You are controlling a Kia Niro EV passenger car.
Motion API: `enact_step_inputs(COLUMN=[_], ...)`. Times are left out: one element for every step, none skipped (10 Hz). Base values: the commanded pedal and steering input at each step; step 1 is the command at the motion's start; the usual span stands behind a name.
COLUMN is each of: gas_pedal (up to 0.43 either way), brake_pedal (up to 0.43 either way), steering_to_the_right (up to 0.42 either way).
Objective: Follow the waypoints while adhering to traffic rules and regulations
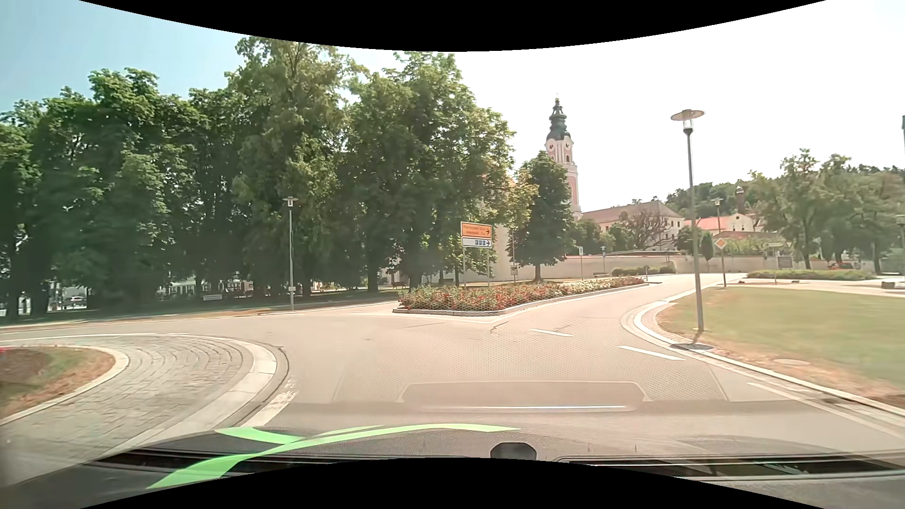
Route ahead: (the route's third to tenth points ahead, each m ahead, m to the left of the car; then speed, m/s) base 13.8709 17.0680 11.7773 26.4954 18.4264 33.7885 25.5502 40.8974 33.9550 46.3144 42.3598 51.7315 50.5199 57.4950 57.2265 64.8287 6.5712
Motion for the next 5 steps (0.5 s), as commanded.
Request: enact_step_inputs(gas_pedal=[0.067, 0.067, 0.067, 0.067, 0.067], brake_pedal=[0.0, 0.0, 0.0, 0.0, 0.0], steering_to_the_right=[-0.139, -0.168, -0.196, -0.223, -0.239])
